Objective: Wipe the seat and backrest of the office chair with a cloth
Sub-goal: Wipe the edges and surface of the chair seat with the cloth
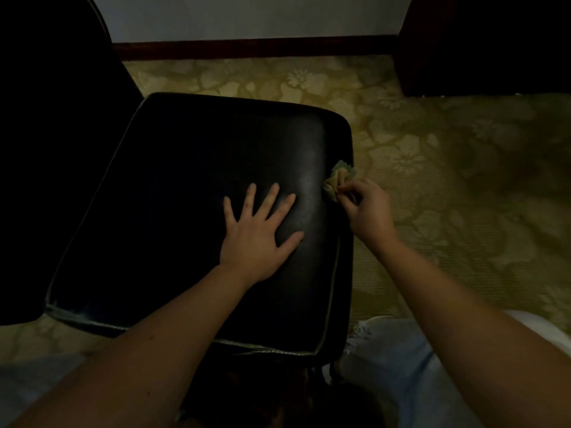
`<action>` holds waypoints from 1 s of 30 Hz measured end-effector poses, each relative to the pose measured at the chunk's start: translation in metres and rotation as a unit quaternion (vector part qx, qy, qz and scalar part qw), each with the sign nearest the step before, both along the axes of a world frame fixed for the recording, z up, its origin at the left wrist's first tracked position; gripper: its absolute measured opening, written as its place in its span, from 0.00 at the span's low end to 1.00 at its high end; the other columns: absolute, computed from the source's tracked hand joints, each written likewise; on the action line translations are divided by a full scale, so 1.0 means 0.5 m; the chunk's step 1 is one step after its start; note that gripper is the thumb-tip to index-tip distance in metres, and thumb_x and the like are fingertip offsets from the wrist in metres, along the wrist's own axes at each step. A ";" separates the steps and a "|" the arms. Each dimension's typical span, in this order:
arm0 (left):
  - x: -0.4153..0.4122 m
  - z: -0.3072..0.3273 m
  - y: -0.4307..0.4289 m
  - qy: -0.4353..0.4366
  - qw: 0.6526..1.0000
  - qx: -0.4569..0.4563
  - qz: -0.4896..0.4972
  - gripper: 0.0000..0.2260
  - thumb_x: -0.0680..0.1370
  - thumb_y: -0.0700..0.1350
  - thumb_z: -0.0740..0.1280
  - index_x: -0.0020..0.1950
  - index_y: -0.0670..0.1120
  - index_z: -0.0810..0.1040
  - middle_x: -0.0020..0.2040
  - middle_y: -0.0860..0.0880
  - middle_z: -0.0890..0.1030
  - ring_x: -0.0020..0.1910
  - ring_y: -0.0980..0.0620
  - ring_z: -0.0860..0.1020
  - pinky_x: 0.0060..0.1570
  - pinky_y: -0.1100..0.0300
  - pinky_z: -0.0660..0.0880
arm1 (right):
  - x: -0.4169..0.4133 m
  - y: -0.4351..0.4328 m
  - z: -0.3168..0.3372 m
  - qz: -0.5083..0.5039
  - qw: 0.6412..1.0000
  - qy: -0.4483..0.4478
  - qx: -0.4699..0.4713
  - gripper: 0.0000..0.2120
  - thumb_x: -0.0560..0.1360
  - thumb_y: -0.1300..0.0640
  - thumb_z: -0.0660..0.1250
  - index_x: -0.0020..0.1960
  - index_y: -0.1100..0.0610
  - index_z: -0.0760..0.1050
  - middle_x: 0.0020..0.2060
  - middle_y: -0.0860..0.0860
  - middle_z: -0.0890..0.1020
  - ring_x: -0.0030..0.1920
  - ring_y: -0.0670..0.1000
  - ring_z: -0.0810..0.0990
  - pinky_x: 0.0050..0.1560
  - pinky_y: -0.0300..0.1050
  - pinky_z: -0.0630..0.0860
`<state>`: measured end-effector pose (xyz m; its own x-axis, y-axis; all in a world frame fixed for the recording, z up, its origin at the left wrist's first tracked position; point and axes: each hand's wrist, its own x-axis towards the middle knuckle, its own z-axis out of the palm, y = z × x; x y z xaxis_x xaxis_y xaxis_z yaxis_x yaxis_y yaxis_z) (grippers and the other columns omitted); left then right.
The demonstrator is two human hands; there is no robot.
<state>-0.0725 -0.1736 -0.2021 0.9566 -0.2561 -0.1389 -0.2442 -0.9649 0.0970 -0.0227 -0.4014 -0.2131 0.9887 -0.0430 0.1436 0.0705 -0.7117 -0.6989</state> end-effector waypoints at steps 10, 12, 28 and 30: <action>0.001 -0.002 -0.003 -0.006 1.000 -0.005 0.011 0.33 0.79 0.71 0.43 0.82 0.63 0.44 0.84 0.55 0.44 0.82 0.43 0.40 0.76 0.30 0.40 | -0.014 0.010 -0.001 -0.011 1.000 -0.006 0.027 0.07 0.76 0.61 0.70 0.54 0.59 0.82 0.47 0.50 0.79 0.48 0.46 0.77 0.50 0.35 0.70; 0.001 -0.004 -0.003 -0.010 1.000 -0.003 0.012 0.33 0.78 0.72 0.42 0.82 0.63 0.45 0.84 0.55 0.44 0.82 0.43 0.41 0.76 0.30 0.41 | -0.033 0.010 -0.006 0.000 1.000 -0.019 0.024 0.08 0.76 0.62 0.70 0.54 0.59 0.82 0.47 0.49 0.78 0.48 0.46 0.77 0.51 0.37 0.70; 0.007 0.003 -0.013 -0.012 1.000 -0.006 0.026 0.33 0.79 0.71 0.45 0.82 0.62 0.44 0.84 0.54 0.44 0.82 0.42 0.41 0.76 0.30 0.40 | -0.040 0.025 0.006 0.005 1.000 -0.022 0.013 0.07 0.76 0.63 0.68 0.54 0.60 0.81 0.45 0.48 0.74 0.45 0.47 0.76 0.47 0.35 0.68; 0.007 0.002 -0.013 -0.013 1.000 -0.004 0.026 0.33 0.79 0.71 0.45 0.82 0.62 0.44 0.84 0.54 0.44 0.82 0.42 0.41 0.76 0.30 0.40 | -0.056 0.026 0.003 0.008 0.999 -0.032 0.006 0.07 0.76 0.64 0.68 0.53 0.60 0.81 0.46 0.47 0.74 0.46 0.44 0.74 0.46 0.27 0.65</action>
